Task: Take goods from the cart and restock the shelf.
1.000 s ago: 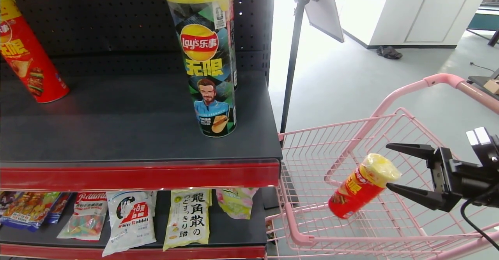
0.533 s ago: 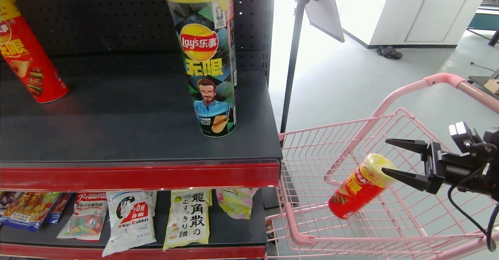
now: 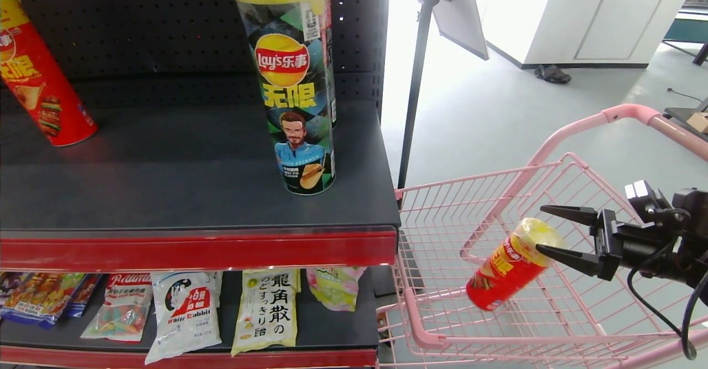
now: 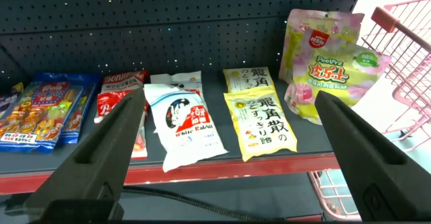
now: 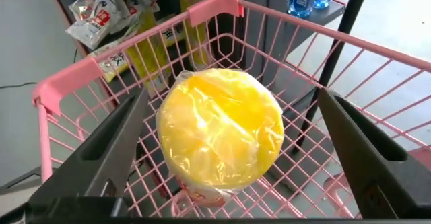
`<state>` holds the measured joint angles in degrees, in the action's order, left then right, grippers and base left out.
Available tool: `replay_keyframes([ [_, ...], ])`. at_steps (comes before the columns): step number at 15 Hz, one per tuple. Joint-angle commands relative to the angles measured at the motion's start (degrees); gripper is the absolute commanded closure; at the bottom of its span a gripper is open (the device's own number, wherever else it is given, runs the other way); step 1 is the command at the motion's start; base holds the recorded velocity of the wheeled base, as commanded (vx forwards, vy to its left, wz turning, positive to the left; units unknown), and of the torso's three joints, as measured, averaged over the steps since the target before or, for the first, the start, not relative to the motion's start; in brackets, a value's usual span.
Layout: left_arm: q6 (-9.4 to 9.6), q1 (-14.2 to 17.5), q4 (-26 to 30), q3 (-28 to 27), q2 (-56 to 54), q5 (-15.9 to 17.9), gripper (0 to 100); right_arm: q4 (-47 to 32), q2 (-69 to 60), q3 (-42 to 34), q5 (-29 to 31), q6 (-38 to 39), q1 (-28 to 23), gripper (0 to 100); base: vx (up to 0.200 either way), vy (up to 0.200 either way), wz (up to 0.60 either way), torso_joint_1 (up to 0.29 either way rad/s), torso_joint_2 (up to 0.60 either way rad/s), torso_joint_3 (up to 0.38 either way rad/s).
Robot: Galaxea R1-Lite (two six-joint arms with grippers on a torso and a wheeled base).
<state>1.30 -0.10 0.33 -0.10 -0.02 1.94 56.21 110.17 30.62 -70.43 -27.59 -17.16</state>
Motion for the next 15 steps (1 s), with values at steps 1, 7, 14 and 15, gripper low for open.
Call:
replay_keyframes([
  [1,0.01,0.01,0.02,0.01,0.02,0.0,0,0.21,-2.41,-3.38,0.73,-0.01,0.03,0,0.0,0.0,0.0,0.0,0.0,0.0],
  [7,0.01,0.01,0.02,0.01,0.02,0.0,0,0.21,-13.22,-11.37,17.78,3.24,10.92,0,0.0,0.0,0.0,0.0,0.0,0.0],
  [14,0.01,0.01,0.02,0.01,0.02,0.0,0,0.21,-10.67,-11.37,23.76,5.61,9.34,0,0.0,0.0,0.0,0.0,0.0,0.0],
  [15,0.01,0.01,0.02,0.01,0.02,0.0,0,0.3,-8.65,-11.11,26.66,5.88,7.85,0,0.0,0.0,0.0,0.0,0.0,0.0],
])
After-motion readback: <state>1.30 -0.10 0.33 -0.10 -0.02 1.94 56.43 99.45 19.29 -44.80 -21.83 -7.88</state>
